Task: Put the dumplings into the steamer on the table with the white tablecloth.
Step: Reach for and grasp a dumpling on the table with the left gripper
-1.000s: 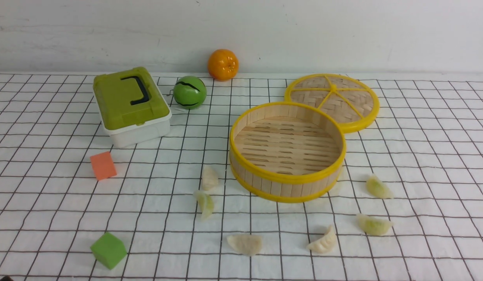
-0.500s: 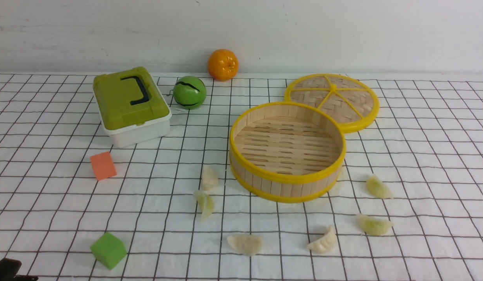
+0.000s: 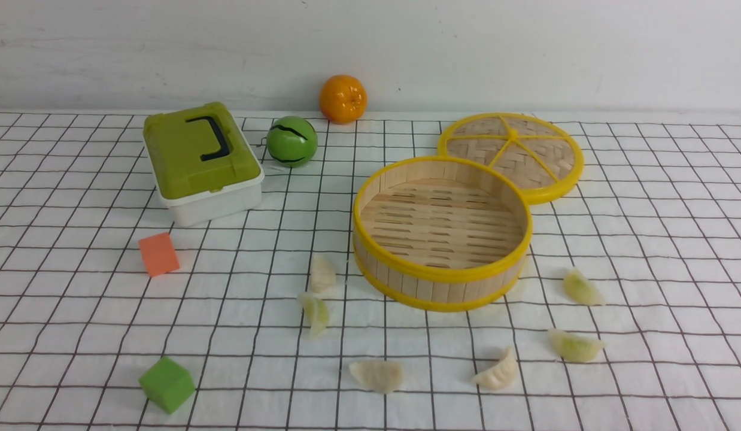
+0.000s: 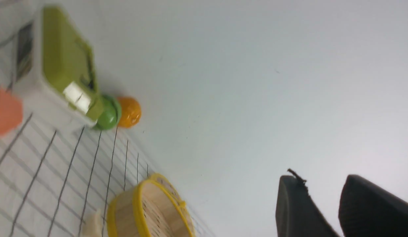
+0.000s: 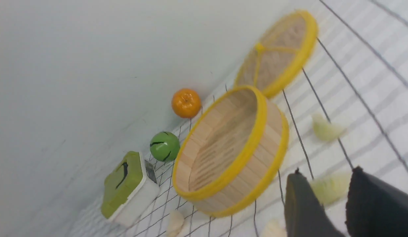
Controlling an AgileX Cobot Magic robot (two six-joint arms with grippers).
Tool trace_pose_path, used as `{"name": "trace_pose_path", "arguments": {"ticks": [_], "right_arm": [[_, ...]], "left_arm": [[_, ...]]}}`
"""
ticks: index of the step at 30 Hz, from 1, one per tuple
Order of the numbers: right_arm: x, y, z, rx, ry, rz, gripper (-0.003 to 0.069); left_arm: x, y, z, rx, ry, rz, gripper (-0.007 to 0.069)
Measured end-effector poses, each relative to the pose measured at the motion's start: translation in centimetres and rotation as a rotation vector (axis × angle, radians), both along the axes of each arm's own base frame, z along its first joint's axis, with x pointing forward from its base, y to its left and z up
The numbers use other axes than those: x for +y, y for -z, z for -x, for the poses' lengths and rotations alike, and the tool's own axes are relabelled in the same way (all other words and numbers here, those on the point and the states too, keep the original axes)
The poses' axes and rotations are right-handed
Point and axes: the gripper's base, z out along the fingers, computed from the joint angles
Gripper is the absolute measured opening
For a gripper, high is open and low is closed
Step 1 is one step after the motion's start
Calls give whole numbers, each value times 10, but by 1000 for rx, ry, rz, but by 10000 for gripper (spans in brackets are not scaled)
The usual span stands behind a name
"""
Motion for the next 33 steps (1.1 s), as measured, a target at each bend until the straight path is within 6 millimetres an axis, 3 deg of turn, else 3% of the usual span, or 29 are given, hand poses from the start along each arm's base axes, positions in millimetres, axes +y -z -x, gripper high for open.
{"name": "trace_pose_path", "arguments": {"ticks": [2,5,6,7,9,15,22,25,29,33], "right_arm": [[0,-23,-1,-42,-1,151,116],[-2,-63,-17,-45,-10,376,1],[-2,-65,-18,-43,-12,389,-6],[-2,-85,-30,-31,-35,468,-20],[-1,-97,-45,17,-86,519,-22],[18,-136,-94,236,-459,719,-22],[22,-147,-130,537,-590,829,-20],[18,-143,-158,690,-559,837,-18],[19,-124,-188,806,-557,812,-6],[21,-90,-219,935,-593,780,53]], "left_arm": [[-4,-17,-1,11,17,-139,148],[-13,-37,-20,159,114,-334,34],[-14,-38,-22,169,121,-351,27],[-17,-45,-34,246,171,-437,-13],[-20,-54,-47,327,221,-530,-13],[-23,-69,-87,681,444,-861,-12],[-53,-62,-112,768,641,-1048,-12],[-89,-60,-128,746,788,-1165,-12],[-127,-67,-149,712,878,-1243,-12],[-152,-71,-174,711,905,-1262,-12]]}}
